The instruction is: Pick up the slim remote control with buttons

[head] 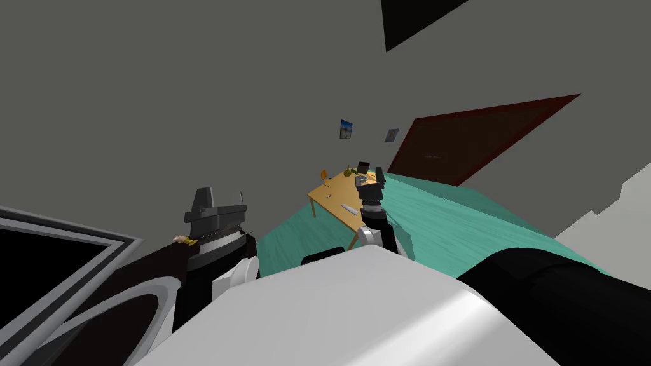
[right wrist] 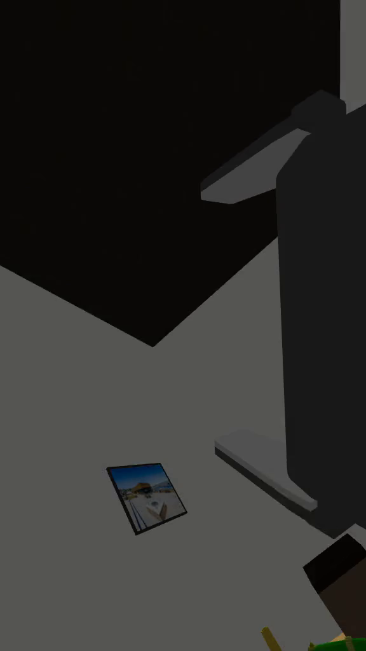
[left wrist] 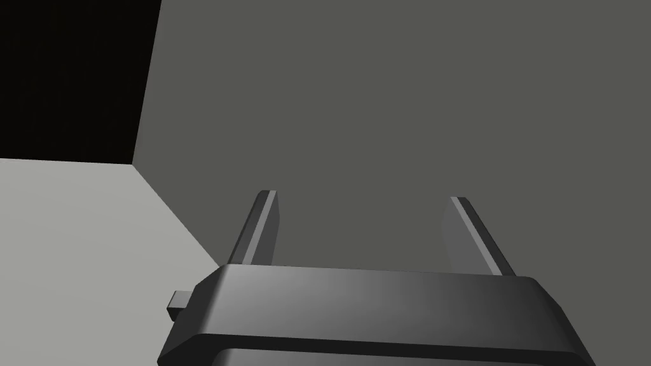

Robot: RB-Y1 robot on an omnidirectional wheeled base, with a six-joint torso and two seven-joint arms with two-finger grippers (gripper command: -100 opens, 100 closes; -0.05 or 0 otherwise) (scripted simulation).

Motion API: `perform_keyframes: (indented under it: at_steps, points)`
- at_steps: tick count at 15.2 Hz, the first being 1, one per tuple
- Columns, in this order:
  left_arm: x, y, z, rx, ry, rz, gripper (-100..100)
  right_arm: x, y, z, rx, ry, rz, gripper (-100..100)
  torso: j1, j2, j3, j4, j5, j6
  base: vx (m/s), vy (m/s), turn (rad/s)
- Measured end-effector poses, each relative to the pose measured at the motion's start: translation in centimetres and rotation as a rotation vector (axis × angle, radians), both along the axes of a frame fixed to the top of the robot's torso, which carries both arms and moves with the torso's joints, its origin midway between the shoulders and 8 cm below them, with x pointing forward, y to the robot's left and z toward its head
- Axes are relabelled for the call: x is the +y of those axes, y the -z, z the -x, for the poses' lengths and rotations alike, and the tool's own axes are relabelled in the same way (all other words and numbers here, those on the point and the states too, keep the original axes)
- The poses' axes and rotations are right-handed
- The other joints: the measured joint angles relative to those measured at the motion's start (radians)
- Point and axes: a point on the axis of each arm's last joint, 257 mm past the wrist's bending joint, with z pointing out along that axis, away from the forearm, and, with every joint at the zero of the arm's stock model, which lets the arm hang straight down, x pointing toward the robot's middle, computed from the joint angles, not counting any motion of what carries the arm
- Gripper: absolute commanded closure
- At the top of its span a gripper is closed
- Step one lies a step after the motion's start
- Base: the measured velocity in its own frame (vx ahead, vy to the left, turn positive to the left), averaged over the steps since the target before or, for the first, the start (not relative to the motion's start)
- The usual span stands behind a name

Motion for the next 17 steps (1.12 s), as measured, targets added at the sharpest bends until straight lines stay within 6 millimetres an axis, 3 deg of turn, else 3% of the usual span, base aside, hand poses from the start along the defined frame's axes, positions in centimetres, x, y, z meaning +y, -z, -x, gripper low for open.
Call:
perform_keyframes:
  at_steps: [8,14,17]
  points:
    - [0.0,0.0,0.0,0.0,0.0,0.0,0,2.5,3.4,-1.2,0.1,-0.072,0.128,-100,0.001,-0.002,-0.001,0.0,0.0,0.0,0.022,0.021,0.044]
    - [0.0,0.0,0.0,0.0,0.0,0.0,0,4.4,8.7,-2.2,0.229,-0.131,0.241,-100,0.002,-0.003,-0.002,-0.001,0.0,0.0,0.037,0.034,0.071]
    - [0.0,0.0,0.0,0.0,0.0,0.0,0,5.1,12.3,-2.6,0.311,-0.162,0.304,-100,0.003,-0.004,-0.002,-0.001,0.0,0.0,0.049,0.038,0.093]
